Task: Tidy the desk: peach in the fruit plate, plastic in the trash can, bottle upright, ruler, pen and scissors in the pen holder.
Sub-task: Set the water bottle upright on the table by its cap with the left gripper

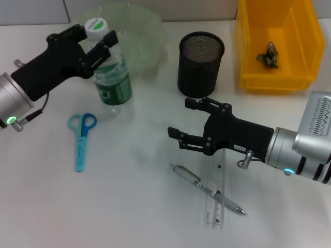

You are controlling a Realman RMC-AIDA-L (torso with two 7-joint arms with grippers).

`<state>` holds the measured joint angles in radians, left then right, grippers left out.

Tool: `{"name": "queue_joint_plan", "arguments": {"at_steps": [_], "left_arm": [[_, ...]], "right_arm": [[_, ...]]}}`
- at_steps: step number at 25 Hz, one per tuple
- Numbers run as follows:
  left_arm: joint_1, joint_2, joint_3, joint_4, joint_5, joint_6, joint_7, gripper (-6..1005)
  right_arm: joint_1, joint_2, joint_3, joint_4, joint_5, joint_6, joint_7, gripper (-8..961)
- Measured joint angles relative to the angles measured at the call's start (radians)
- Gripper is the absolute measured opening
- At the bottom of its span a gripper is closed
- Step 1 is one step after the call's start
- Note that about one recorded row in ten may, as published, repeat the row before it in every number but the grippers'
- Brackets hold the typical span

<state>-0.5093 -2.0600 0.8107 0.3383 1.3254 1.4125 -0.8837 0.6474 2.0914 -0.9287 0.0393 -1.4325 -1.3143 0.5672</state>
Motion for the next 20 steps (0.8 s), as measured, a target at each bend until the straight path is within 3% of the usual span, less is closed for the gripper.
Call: {"name": "queue_joint_plan", "arguments": {"at_steps": [20], "left_arm": [[0.03,-0.001,-0.055,0.051,0.0,-0.102,0.035,443]], "right_arm": [[-0.002,-0.002,-0.024,-0.006,0.0,0.041,0.023,818]]}}
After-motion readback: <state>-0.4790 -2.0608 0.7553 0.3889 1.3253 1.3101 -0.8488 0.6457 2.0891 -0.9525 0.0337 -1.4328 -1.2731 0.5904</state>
